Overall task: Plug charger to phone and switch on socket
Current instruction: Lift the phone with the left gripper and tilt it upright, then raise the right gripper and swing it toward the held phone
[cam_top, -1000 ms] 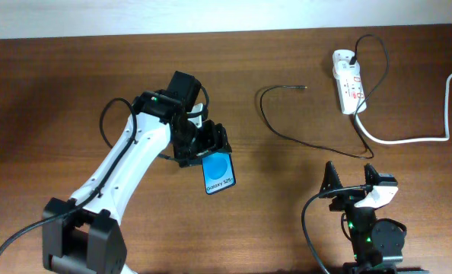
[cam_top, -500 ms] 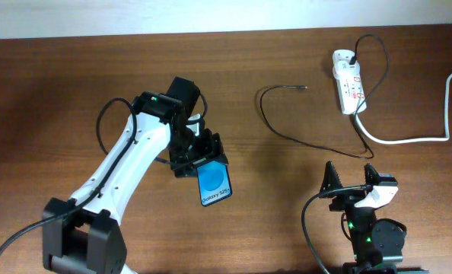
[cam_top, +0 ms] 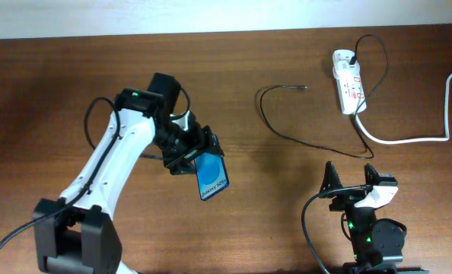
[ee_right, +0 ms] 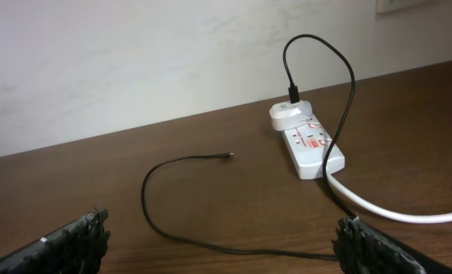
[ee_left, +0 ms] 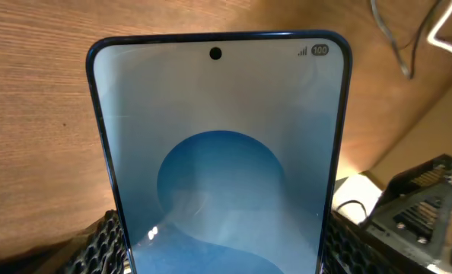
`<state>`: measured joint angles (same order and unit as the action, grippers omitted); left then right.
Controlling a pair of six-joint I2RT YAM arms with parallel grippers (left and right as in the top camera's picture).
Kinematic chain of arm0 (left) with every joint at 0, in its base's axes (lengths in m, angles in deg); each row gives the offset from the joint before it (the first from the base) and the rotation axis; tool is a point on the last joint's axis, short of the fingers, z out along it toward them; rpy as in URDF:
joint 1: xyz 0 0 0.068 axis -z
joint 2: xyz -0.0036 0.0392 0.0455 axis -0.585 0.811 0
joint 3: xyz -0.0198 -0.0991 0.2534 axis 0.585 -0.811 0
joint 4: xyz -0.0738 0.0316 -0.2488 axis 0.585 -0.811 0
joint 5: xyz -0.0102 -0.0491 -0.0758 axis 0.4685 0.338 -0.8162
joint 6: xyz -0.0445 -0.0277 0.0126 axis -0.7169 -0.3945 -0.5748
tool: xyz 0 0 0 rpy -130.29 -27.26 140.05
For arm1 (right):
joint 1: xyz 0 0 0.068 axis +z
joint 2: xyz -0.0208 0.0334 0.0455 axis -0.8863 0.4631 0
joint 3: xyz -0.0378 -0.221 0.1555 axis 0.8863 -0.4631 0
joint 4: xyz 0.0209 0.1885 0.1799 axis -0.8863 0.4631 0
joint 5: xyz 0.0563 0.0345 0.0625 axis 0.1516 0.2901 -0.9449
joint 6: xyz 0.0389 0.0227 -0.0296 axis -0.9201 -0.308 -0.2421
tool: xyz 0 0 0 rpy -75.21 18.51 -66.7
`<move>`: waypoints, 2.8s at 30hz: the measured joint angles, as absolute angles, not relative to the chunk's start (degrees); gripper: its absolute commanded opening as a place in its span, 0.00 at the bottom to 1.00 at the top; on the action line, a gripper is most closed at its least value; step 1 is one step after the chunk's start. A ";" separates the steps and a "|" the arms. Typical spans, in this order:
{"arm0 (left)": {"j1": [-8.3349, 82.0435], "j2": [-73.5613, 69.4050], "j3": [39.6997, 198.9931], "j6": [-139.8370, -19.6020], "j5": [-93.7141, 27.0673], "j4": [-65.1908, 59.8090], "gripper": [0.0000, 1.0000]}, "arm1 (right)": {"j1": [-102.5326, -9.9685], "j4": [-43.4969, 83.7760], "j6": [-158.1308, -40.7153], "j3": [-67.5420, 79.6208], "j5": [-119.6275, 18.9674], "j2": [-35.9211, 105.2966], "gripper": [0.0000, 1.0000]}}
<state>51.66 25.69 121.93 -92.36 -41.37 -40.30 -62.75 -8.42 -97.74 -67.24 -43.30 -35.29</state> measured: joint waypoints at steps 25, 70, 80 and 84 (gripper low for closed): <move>50.39 25.69 121.93 -92.36 -44.75 -38.50 0.42 | -62.75 -8.42 -97.70 -67.24 -43.30 -35.29 0.98; 50.39 25.69 121.93 -92.36 -30.20 -29.52 0.45 | -62.75 -9.25 -122.74 -67.21 -85.29 -35.29 0.98; 50.39 25.69 121.93 -93.70 -29.37 -28.60 0.44 | -62.75 -6.38 -133.63 -67.15 -103.76 -35.29 0.98; 50.39 25.69 121.93 -97.22 -29.28 -28.58 0.43 | -62.75 -6.21 -134.59 -67.15 -104.79 -35.29 0.99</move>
